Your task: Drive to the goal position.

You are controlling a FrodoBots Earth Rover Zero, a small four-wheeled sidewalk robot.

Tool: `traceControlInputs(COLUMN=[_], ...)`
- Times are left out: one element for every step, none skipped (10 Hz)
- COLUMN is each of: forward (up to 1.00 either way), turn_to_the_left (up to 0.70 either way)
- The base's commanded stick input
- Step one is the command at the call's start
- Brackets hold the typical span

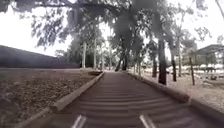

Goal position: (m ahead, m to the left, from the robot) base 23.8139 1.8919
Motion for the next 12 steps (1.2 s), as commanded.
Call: traceControlInputs(forward=[1.00, 0.98, 0.96, 0.96, 0.98, 0.98, 0.99, 1.00, 1.00, 1.00, 1.00, 1.00], turn_to_the_left=[0.00, 0.00, 0.00, 0.00, 0.00, 0.00, 0.00, 0.00, 0.00, 0.00, 0.00, 0.00])
